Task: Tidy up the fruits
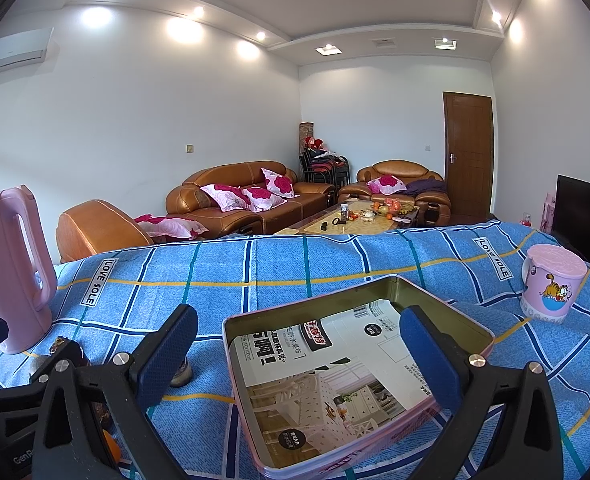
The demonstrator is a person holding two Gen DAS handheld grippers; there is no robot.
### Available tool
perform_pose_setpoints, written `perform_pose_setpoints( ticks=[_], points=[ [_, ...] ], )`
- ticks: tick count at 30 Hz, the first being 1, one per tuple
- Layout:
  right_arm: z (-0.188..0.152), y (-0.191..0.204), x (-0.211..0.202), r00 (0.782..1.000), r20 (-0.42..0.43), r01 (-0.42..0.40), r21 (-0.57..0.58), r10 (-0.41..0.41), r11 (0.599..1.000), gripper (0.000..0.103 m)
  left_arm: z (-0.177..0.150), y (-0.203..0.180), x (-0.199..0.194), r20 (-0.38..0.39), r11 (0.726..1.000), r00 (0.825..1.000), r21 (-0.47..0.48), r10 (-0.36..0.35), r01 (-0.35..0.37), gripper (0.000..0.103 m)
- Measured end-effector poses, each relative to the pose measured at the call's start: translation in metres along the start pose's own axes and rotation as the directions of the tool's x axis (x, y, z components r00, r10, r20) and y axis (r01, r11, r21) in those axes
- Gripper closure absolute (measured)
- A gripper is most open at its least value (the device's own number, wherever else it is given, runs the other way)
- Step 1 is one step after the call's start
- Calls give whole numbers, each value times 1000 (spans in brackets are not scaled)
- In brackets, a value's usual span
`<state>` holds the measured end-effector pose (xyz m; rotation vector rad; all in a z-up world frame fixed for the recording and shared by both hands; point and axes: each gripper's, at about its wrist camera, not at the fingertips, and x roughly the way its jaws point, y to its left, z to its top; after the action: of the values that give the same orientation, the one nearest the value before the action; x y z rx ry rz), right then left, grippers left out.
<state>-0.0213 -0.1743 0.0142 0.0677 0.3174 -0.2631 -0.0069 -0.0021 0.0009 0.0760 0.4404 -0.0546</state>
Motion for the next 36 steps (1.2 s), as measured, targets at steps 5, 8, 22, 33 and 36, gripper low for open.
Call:
perform_pose_setpoints(
  ticks=[5,8,22,33,36],
  points=[
    [0,1,0,1000,-5,-9,-1,9,1000,1,-1,0,1,-9,1000,1000,-1,-3,3,0],
    [1,2,-1,999,-10,-30,-3,30,1000,1,-3,3,5,-32,1000,999,-7,-10,10,0],
    [-7,37,0,901,-183,-410,-57,394,910,11,-13,62,-12,-138,982,972,5,189,-190,0],
    [-47,87,21,624,-522,-681,3,582,732,52,-29,99,-31,-233,993,965,28,120,-117,1],
    [-54,97,15,616,-540,-695,-29,574,719,52,-33,83,-36,-226,995,971,75,78,-62,2]
  ],
)
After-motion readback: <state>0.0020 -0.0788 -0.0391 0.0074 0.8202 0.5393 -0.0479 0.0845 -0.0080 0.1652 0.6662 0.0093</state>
